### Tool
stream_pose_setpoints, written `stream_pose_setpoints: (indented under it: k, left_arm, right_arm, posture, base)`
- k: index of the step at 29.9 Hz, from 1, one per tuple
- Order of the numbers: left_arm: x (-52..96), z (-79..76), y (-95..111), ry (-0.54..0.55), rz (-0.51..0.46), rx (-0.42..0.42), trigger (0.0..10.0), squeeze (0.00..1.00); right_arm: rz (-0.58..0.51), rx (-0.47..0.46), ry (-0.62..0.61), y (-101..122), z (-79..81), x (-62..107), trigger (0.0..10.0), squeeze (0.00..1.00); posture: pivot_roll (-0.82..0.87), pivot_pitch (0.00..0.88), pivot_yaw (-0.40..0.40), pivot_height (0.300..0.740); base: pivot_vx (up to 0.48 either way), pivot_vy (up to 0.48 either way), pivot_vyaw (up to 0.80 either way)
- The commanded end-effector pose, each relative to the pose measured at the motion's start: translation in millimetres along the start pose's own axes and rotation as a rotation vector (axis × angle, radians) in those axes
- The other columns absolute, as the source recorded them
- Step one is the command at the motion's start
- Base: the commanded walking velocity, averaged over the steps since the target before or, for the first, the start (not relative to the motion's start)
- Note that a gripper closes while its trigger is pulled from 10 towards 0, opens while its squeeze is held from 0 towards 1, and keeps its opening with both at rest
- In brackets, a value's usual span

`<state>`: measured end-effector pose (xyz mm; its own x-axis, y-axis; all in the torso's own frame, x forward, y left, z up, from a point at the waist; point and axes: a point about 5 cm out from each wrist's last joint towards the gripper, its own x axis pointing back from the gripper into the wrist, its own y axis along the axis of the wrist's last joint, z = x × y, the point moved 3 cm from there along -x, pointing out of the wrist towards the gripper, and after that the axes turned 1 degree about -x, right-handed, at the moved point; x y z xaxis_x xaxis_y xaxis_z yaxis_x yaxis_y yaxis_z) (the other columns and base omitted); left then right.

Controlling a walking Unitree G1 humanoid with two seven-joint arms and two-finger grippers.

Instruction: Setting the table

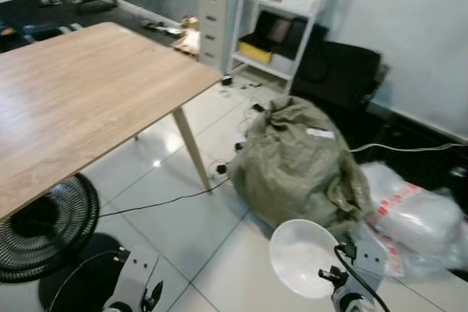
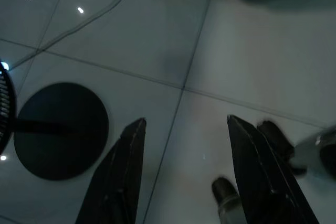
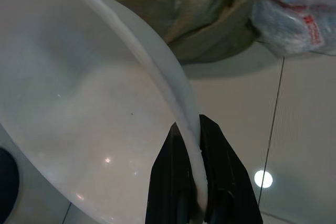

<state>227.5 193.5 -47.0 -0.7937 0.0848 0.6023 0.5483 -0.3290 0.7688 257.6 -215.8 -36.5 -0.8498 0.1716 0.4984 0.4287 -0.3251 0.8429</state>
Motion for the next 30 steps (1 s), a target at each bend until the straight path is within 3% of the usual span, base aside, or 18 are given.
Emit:
stream_pose_setpoints:
  k: [1, 30]
  left_arm:
    - [-0.8, 0.1, -2, 0.012, 0.007, -0.019, 10.0, 0.0]
    - [-12.0, -1.3, 22, 0.016, -0.105, 0.027, 10.0, 0.0]
  right_arm:
    - [0.007, -0.003, -0.012, -5, -2.9, 1.4, 10.0, 0.0]
    - [-0.055, 0.005, -0.005, 4, -6.2, -0.5, 10.0, 0.0]
  posture:
    - [0.01, 0.005, 0.04, 0.74]
    - [-0.02, 0.003, 0.05, 0.74]
  base:
    - [0.0, 0.0, -0.79]
    - [0.0, 0.0, -0.79]
